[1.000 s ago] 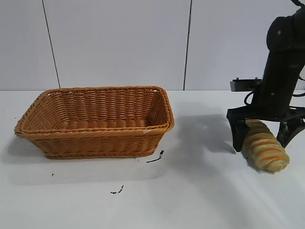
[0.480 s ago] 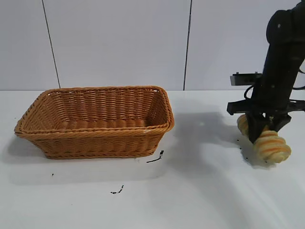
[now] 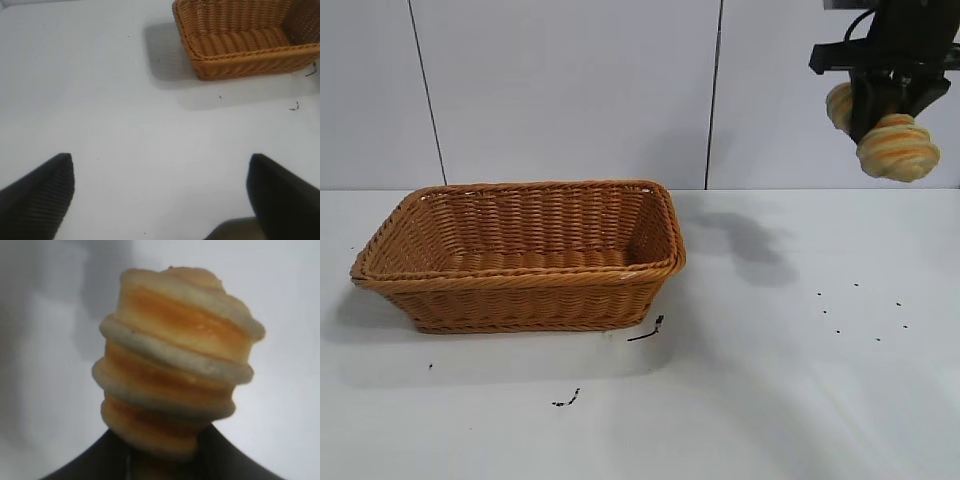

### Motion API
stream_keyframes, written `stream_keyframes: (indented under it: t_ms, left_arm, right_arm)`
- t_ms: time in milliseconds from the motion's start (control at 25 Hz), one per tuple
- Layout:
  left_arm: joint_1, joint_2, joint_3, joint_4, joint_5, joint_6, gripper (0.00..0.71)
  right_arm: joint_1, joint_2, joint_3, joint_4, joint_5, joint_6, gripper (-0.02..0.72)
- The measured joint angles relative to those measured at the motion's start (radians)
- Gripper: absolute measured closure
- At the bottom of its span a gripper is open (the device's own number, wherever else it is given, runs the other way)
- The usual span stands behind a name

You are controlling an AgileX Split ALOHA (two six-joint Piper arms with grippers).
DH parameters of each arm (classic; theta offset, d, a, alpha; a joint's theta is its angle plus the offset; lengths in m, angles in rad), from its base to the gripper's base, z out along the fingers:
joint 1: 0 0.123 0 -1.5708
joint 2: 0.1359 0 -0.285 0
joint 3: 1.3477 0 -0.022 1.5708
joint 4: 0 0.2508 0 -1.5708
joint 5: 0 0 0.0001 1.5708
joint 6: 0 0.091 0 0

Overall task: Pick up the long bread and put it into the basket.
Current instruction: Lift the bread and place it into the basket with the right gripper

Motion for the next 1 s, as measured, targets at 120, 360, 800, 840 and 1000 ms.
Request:
stream_keyframes:
  t_ms: [120, 360, 800, 840, 1000]
  left_arm:
    - [0.000, 0.000, 0.000, 0.000, 0.000, 0.000, 0.014]
    - [0.000, 0.000, 0.000, 0.000, 0.000, 0.000, 0.014]
    - [0.000, 0.000, 0.000, 0.000, 0.000, 0.000, 0.014]
    - [0.000, 0.000, 0.000, 0.000, 0.000, 0.000, 0.014]
    - [0.000, 0.000, 0.000, 0.000, 0.000, 0.000, 0.014]
  right_arm:
    - [0.079, 0.030, -0.080, 0.000, 0.000, -0.018, 0.528]
    - [0.255, 0.118, -0.224, 0.000, 0.000, -0.111, 0.530]
    - [0.491, 0.233, -0.249, 0.003, -0.189, -0.672, 0.530]
    - [0.501, 0.248, -0.249, 0.009, -0.199, -0.723, 0.531]
    - [0.512, 0.313, -0.249, 0.056, -0.207, -0.888, 0.532]
